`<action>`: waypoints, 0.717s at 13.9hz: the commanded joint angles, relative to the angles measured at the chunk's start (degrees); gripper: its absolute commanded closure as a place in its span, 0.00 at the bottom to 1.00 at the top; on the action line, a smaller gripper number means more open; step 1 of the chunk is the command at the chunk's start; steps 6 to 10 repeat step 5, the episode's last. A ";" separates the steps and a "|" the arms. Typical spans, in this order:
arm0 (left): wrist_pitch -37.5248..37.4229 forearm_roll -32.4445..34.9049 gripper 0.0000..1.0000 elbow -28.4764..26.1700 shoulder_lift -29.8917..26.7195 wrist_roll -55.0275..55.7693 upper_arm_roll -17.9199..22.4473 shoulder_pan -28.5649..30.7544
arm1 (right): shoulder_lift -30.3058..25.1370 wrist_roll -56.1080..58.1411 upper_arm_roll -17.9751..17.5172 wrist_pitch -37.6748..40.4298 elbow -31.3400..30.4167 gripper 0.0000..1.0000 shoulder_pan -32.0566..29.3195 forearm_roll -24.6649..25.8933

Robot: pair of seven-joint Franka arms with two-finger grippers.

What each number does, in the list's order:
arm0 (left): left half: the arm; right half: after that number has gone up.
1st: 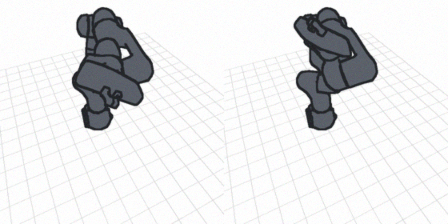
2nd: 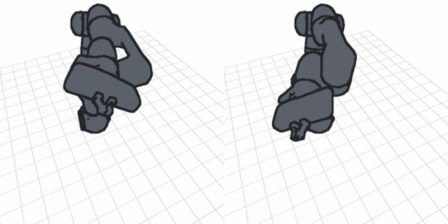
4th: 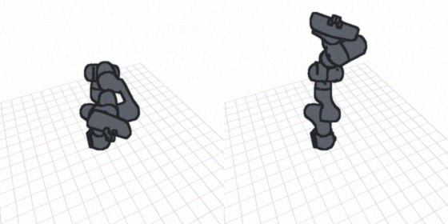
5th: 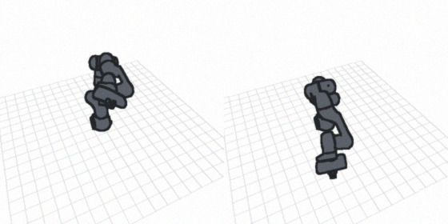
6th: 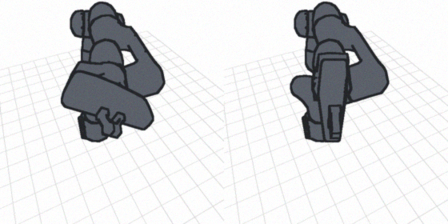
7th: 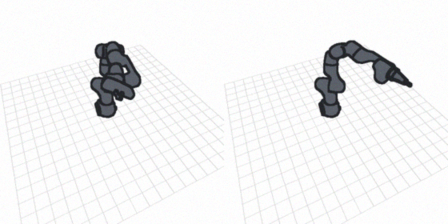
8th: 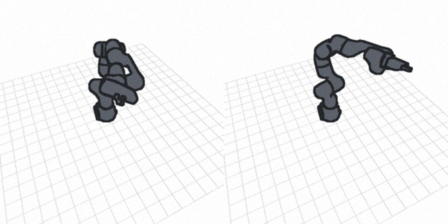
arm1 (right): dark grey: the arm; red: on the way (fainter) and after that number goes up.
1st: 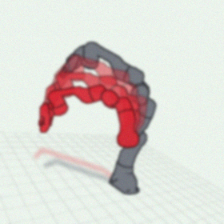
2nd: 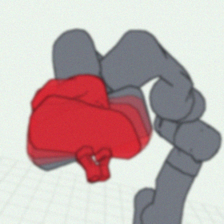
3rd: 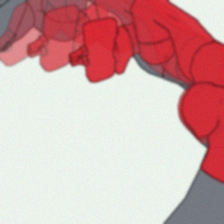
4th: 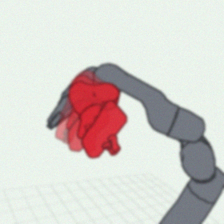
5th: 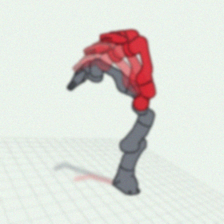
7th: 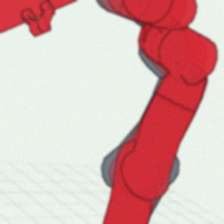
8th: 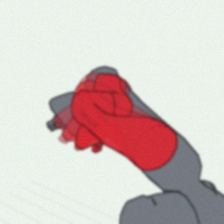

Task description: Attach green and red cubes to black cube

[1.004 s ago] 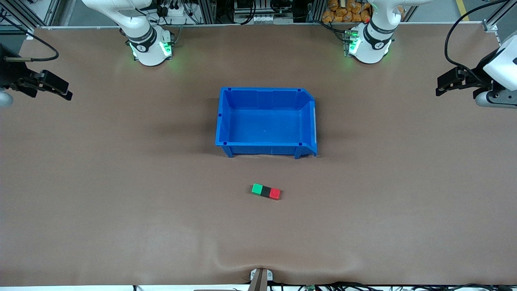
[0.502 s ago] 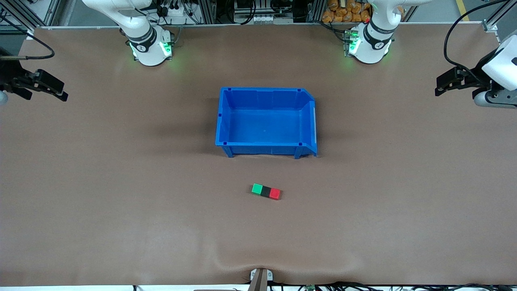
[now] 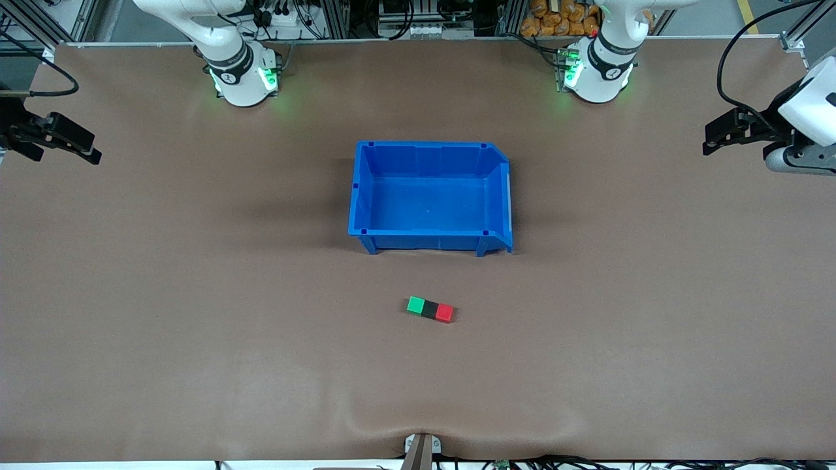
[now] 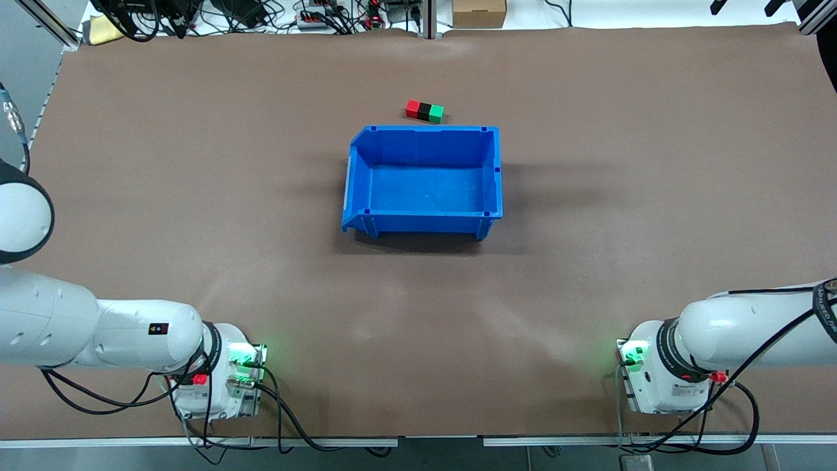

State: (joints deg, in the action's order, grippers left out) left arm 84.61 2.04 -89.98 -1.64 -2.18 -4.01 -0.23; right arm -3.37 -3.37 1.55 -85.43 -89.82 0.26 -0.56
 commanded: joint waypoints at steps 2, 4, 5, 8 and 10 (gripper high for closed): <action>0.03 -0.19 0.00 0.86 0.41 -0.19 -0.03 -0.21 | -0.84 0.90 -0.41 0.09 -0.27 0.00 -0.61 1.09; 0.03 -0.19 0.00 0.94 0.41 -0.19 -0.03 -0.21 | -0.84 0.90 -0.41 0.18 -0.27 0.00 -0.52 1.09; 0.03 -0.28 0.00 0.94 0.41 -0.19 -0.03 -0.21 | -0.84 0.82 -0.41 0.18 -0.27 0.00 -0.61 1.00; 0.03 -0.28 0.00 0.94 0.41 -0.19 -0.03 -0.21 | -0.84 0.82 -0.41 0.18 -0.27 0.00 -0.61 1.00; 0.03 -0.28 0.00 0.94 0.41 -0.19 -0.03 -0.21 | -0.84 0.82 -0.41 0.18 -0.27 0.00 -0.61 1.00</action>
